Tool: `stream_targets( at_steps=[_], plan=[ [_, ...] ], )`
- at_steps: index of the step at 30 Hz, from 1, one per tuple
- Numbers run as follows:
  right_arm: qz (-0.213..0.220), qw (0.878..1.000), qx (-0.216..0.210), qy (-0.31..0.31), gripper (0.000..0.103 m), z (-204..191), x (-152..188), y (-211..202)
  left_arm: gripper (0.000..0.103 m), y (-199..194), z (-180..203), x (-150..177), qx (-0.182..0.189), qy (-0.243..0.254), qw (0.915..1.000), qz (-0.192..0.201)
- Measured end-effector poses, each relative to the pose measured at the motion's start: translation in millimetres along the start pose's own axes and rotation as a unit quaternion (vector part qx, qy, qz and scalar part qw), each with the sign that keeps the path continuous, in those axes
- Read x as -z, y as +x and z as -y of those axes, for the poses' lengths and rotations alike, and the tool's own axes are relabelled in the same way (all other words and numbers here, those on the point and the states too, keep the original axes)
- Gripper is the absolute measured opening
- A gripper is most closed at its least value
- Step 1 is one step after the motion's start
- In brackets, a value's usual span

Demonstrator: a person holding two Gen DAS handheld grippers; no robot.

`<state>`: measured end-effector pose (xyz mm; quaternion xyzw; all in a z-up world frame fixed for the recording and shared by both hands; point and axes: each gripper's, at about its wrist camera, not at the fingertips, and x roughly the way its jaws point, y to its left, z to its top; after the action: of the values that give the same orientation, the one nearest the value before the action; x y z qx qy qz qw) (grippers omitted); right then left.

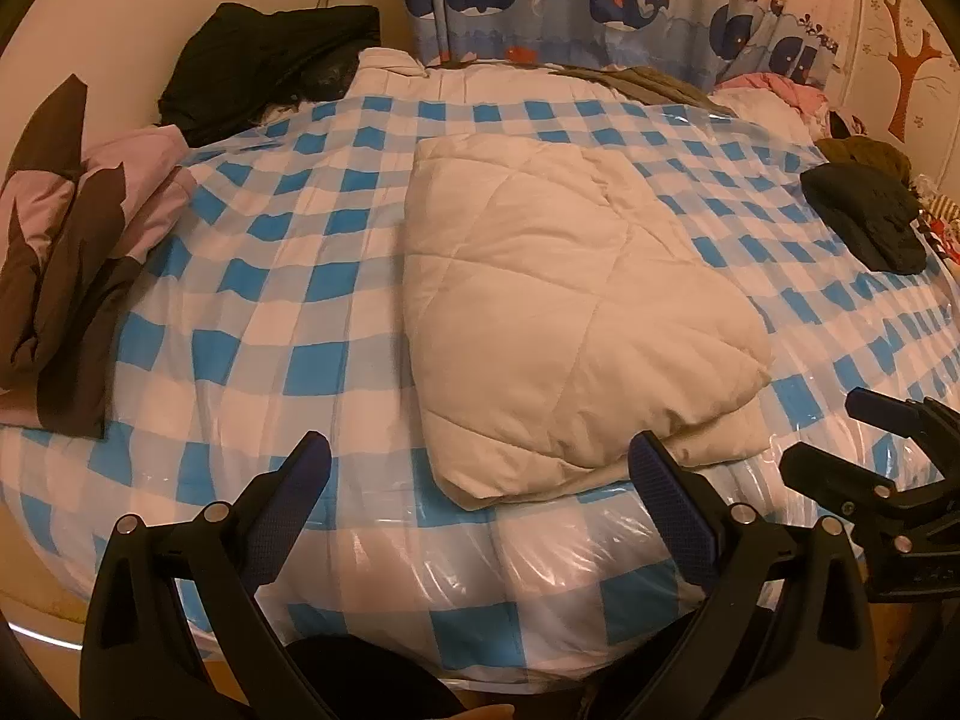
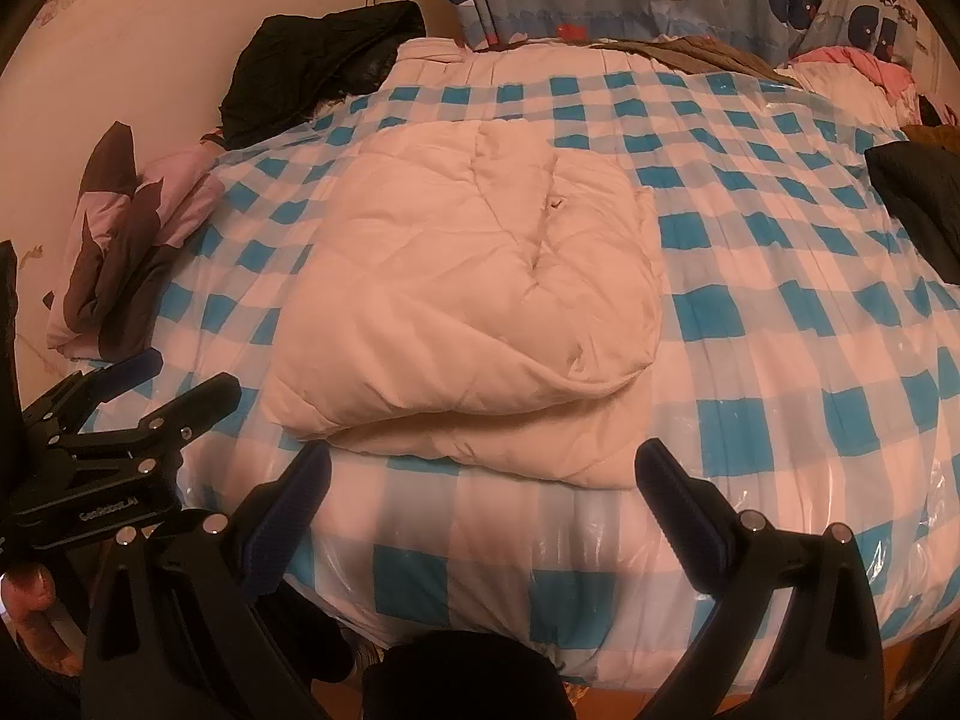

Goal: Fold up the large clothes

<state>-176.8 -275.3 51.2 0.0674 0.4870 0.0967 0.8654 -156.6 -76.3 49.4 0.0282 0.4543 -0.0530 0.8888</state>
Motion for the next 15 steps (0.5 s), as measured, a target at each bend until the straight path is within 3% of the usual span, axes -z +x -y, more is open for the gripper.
stream_targets(
  at_steps=[11, 15],
  plan=[
    [-0.003, 1.000, 0.000, 0.005, 0.098, 6.2, 3.2, 2.3, 0.095, -0.1, 1.2, -0.4, 0.001, 0.001, 1.0000, 0.000],
    [-0.003, 1.000, 0.000, 0.006, 0.098, 6.6, 3.3, 2.5, 0.095, 0.5, 5.3, 0.2, 0.018, -0.001, 0.9998, -0.002]
  ],
)
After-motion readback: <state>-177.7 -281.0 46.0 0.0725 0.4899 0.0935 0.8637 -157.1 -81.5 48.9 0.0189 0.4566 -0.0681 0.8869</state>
